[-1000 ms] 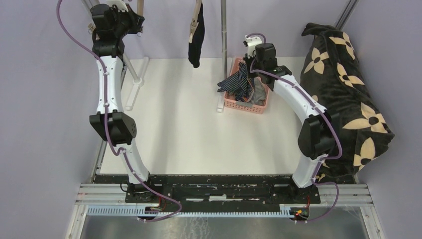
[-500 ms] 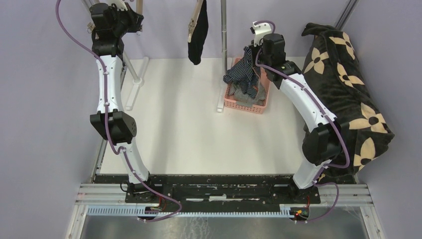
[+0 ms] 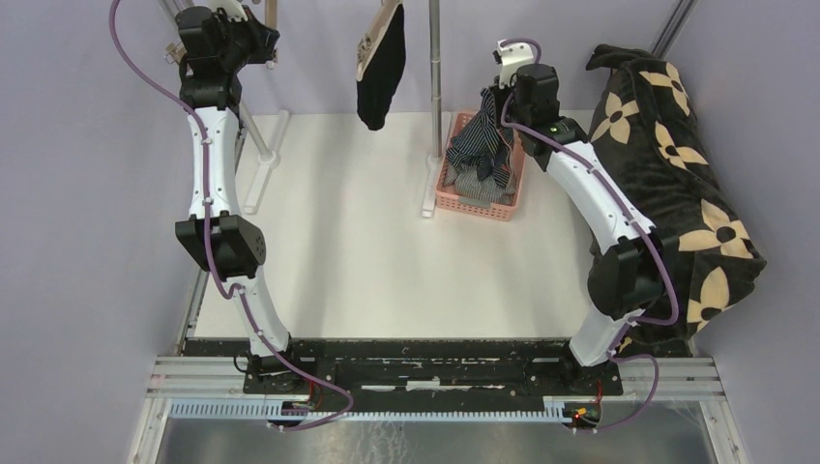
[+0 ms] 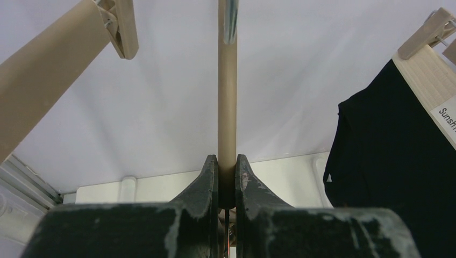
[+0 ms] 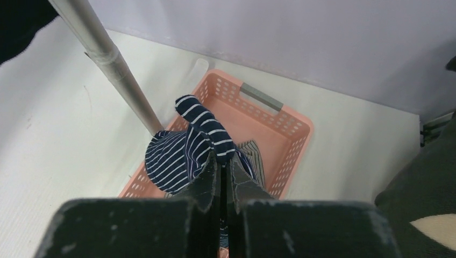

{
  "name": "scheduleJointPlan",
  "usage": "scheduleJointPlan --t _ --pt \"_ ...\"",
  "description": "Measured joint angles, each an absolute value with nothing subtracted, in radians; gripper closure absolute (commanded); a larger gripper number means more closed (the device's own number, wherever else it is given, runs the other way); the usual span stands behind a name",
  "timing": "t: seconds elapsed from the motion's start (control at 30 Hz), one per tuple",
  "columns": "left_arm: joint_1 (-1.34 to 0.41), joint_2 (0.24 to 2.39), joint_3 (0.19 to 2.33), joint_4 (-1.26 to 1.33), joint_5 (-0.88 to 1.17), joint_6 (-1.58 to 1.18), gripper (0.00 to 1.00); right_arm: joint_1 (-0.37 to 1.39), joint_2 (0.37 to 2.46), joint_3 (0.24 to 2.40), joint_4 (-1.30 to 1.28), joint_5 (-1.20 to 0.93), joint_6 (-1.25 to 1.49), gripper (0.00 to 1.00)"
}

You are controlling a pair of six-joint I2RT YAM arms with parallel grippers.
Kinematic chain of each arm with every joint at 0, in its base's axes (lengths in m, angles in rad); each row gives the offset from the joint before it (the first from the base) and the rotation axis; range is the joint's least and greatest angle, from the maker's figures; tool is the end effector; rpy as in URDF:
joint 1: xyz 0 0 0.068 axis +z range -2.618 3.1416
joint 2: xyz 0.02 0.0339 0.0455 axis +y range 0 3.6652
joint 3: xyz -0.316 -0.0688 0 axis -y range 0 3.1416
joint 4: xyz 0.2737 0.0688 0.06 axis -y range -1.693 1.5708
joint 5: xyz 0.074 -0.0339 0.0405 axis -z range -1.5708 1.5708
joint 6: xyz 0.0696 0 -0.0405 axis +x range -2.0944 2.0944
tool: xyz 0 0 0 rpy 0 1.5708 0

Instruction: Remove the underwear clipped to the hanger

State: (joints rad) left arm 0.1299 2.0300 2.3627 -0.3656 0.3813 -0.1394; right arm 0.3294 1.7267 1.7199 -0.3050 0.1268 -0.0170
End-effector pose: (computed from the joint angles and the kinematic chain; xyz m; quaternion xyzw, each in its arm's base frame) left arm 0.5365 0.0440 0.5383 0.0359 0.7169 -0.1394 0.6821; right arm 0.4564 0.1467 0.4399 -0.1023 0.8011 0.0408 0.5884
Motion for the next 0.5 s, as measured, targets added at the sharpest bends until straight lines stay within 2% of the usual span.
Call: scheduleJointPlan --t 0.3,0.5 --pt "0.13 2.029 2.33 -0.316 0.363 -0.151 0.72 0.318 1.844 1.711 -0.318 0.087 -0.004 0.99" --pt "0.13 2.004 2.291 -0.31 0.349 -0.152 0.65 0.308 1.906 1.712 -0.327 0.06 0.005 1.0"
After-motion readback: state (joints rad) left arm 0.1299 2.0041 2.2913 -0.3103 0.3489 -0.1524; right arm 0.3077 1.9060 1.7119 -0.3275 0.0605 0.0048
